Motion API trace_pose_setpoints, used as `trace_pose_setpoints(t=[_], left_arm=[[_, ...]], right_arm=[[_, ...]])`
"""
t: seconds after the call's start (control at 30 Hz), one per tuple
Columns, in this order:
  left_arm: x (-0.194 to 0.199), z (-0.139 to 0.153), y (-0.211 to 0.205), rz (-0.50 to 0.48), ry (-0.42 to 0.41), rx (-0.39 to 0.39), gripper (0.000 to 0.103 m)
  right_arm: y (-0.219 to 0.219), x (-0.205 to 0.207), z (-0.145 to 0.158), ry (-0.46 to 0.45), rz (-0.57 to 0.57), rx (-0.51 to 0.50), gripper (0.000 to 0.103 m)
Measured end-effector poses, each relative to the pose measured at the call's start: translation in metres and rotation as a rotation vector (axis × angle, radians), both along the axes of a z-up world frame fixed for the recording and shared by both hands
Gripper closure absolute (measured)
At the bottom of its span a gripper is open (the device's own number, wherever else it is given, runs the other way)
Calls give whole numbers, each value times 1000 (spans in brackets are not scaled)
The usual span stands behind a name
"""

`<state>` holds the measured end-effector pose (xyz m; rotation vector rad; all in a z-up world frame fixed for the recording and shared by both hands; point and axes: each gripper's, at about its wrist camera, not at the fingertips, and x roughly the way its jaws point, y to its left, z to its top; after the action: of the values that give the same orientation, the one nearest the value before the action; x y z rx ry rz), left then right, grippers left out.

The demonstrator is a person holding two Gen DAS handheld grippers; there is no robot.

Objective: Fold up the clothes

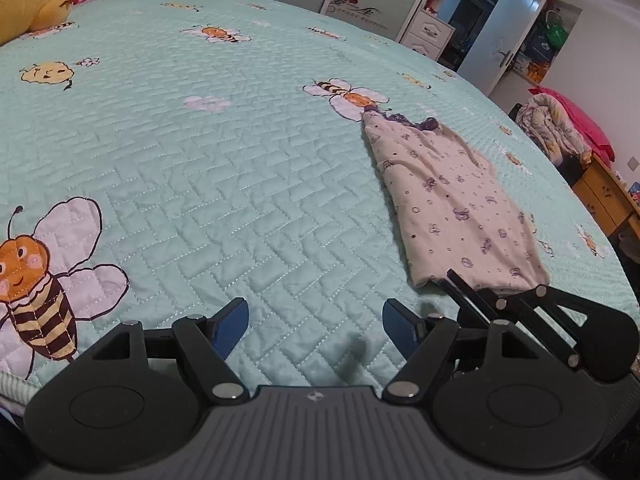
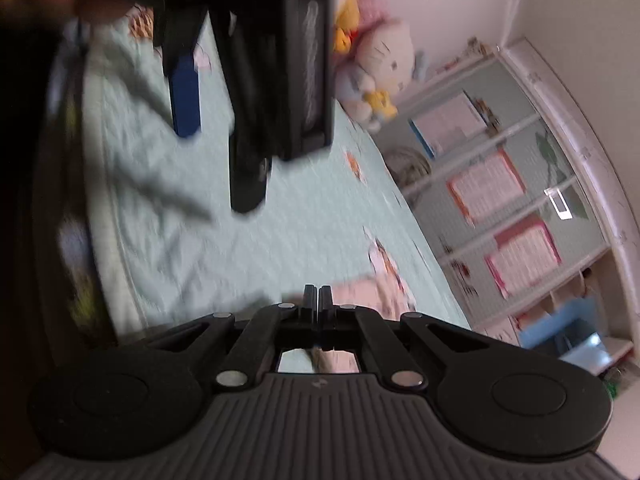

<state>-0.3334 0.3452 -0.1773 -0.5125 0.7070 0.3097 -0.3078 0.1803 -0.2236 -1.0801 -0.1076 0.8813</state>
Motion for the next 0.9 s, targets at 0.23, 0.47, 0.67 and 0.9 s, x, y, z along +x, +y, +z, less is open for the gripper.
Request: trace_pose_setpoints(t=[0.23, 0.47, 0.67, 0.9], left_arm=[[1, -1, -1, 7, 10, 1, 25], [-1, -2, 0, 8, 10, -3, 25], [2, -3, 0, 12, 12, -2, 24], [3, 3, -2, -26, -17, -30, 24]], right_arm=[[11, 11, -16, -106, -23, -71, 78], [20, 17, -10, 4, -22, -72, 103], [6, 16, -1, 37, -9, -30, 103], [12, 19, -13, 17, -45, -54, 103]])
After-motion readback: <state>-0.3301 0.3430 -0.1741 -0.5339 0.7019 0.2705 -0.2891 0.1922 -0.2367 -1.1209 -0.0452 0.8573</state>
